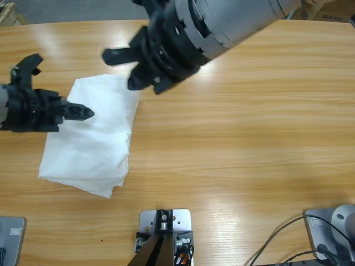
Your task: Fold clothes
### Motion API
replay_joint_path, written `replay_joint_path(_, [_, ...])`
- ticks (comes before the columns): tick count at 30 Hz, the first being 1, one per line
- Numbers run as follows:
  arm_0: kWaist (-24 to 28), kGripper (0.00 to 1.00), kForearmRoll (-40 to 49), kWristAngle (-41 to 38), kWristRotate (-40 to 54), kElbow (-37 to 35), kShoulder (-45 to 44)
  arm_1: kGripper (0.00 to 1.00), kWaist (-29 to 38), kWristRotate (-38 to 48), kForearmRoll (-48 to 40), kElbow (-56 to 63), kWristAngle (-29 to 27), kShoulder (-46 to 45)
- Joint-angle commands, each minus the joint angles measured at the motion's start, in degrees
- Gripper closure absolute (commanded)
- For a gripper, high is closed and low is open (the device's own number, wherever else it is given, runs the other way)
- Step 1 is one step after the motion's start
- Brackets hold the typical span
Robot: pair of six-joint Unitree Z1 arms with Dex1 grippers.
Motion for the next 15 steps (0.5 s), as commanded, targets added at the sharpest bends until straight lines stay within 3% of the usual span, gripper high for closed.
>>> replay_joint_path(1, [-1.12, 1.000, 7.72, 0.93, 11.14, -10.08, 12.98, 0.878, -3.52, -1.30, 1.72, 2.04, -2.02, 2.85])
replay_joint_path(2, [-1.54, 0.985, 8.07, 1.14, 15.99, -9.84, 12.42, 0.453, -3.54, -2.01, 1.46, 2.87, -2.25, 2.23])
replay_joint_path(3, [-1.85, 0.556, 9.18, 2.23, 20.25, -9.71, 11.16, 0.044, -3.54, -2.32, 1.19, 4.24, -2.37, 1.53])
replay_joint_path(4, [-2.17, 0.069, 9.70, 3.36, 26.96, -9.27, 8.71, 0.000, -3.54, -2.34, 0.23, 5.66, -1.86, 0.99])
replay_joint_path(5, [-2.17, 0.049, 9.81, 3.46, 32.92, -8.85, 6.69, 0.000, -3.54, -2.32, -1.13, 7.23, -1.24, 0.32])
replay_joint_path(7, [-2.65, 0.132, 11.55, 2.97, 51.43, -8.17, 3.02, 0.000, -3.54, -2.39, -2.16, 9.74, -0.68, -1.19])
replay_joint_path(10, [-0.94, 0.147, 20.34, 0.21, 68.78, -9.26, -0.67, 0.000, -3.54, -2.29, -2.25, 12.20, -0.84, -3.18])
replay_joint_path(11, [-0.85, 0.133, 21.94, -0.07, 74.78, -9.45, -0.30, 0.000, -3.54, -2.16, -2.25, 13.03, -0.96, -4.29])
replay_joint_path(12, [-0.85, 0.047, 23.22, -0.55, 83.51, -9.27, 0.56, 0.000, -3.54, -2.09, -2.18, 13.86, -1.09, -5.38])
replay_joint_path(15, [1.08, 0.032, 23.13, -0.67, 90.49, -8.75, 4.62, 0.000, -3.54, -1.69, -1.00, 18.16, -2.17, -10.91])
